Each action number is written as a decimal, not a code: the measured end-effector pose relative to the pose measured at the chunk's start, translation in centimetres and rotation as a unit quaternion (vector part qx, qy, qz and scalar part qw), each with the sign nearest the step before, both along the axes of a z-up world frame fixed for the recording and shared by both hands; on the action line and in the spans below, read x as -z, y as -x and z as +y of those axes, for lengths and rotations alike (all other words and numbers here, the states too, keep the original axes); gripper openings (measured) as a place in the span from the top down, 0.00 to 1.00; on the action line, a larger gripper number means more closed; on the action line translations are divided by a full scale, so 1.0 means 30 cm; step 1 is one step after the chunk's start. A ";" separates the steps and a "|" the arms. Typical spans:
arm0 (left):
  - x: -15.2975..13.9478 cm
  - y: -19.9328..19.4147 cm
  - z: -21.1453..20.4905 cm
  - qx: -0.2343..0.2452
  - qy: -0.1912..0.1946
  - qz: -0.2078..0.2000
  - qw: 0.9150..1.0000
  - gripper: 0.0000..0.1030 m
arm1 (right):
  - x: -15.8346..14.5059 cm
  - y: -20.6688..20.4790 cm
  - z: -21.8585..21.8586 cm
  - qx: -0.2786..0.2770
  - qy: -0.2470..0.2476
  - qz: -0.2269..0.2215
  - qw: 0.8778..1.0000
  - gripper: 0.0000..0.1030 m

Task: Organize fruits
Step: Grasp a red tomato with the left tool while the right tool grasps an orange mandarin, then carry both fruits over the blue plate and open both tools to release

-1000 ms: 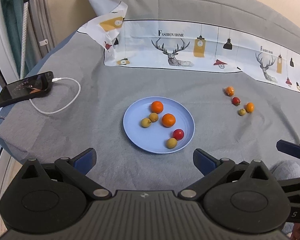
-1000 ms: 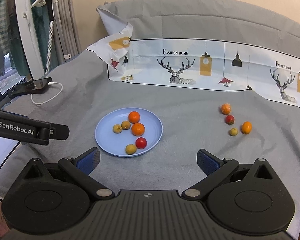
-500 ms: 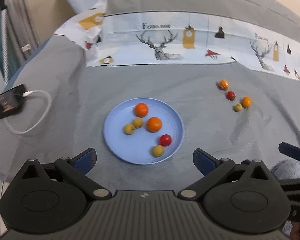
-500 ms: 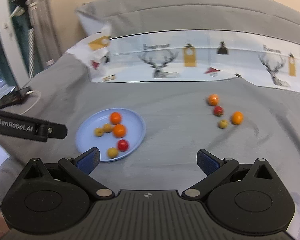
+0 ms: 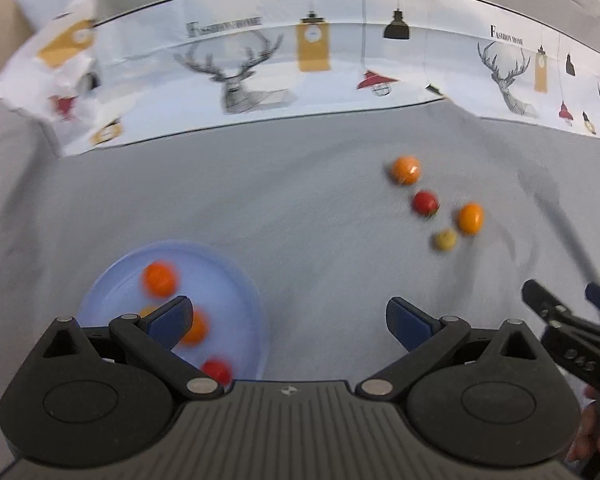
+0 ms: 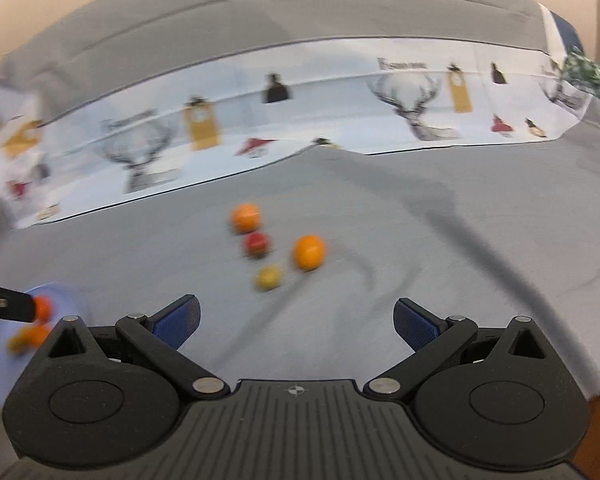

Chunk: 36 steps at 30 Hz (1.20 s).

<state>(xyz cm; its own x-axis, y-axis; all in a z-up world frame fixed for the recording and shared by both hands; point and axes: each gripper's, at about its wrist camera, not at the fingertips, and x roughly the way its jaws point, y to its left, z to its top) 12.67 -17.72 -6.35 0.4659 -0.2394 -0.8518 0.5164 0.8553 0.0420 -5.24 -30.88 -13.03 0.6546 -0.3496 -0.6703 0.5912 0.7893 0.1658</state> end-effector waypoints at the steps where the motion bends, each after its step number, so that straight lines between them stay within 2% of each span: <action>1: 0.013 -0.026 -0.041 0.000 -0.001 -0.002 1.000 0.00 | 0.031 -0.032 -0.038 0.011 0.005 0.006 1.000 0.01; 6: 0.128 -0.172 -0.313 0.025 -0.004 -0.001 1.000 0.00 | 0.178 -0.208 -0.186 0.026 0.017 0.016 0.999 0.01; 11: 0.269 -0.271 -0.515 0.046 -0.014 0.025 0.999 0.00 | 0.322 -0.362 -0.271 -0.025 0.024 0.012 0.999 0.06; 13: 0.314 -0.288 -0.570 0.059 -0.016 0.034 0.998 0.00 | 0.372 -0.391 -0.275 -0.055 0.040 0.019 0.998 0.07; 15: 0.353 -0.295 -0.609 0.070 -0.019 0.042 0.996 0.00 | 0.396 -0.400 -0.272 -0.062 0.048 0.043 0.996 0.09; 21: 0.450 -0.303 -0.646 0.079 -0.041 0.068 0.994 0.02 | 0.400 -0.386 -0.273 -0.057 0.057 0.035 0.996 0.09; 22: 0.449 -0.303 -0.641 0.078 -0.033 0.070 0.994 0.14 | 0.398 -0.388 -0.270 -0.058 0.060 0.034 0.996 0.13; 23: 0.439 -0.298 -0.636 0.082 -0.026 0.064 0.994 0.35 | 0.394 -0.387 -0.266 -0.063 0.063 0.031 0.996 0.34; 24: 0.424 -0.287 -0.636 0.096 -0.022 0.052 0.994 0.52 | 0.386 -0.384 -0.259 -0.071 0.066 0.024 0.995 0.62; 25: 0.414 -0.278 -0.643 0.110 -0.021 0.050 0.992 0.71 | 0.379 -0.384 -0.250 -0.077 0.074 0.022 0.994 0.64; 26: 0.410 -0.279 -0.645 0.117 -0.022 0.055 0.991 0.72 | 0.378 -0.385 -0.242 -0.079 0.088 0.028 0.993 0.64; 28: 0.401 -0.283 -0.633 0.122 -0.005 0.066 0.990 0.72 | 0.377 -0.383 -0.248 -0.077 0.082 0.027 0.993 0.64; 33: 0.331 -0.231 -0.568 0.134 0.014 0.029 0.990 0.72 | 0.365 -0.357 -0.277 -0.043 0.074 0.013 0.996 0.64; 36: 0.250 -0.166 -0.493 0.137 0.023 0.000 0.990 0.72 | 0.361 -0.342 -0.293 -0.024 0.075 0.009 0.997 0.64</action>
<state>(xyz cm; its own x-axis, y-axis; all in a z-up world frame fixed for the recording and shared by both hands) 17.66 -32.52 -13.86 0.3783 -0.3958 -0.8368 0.7288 0.6847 0.0056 5.02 -39.67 -23.87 0.6615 -0.4148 -0.6248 0.5534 0.8323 0.0334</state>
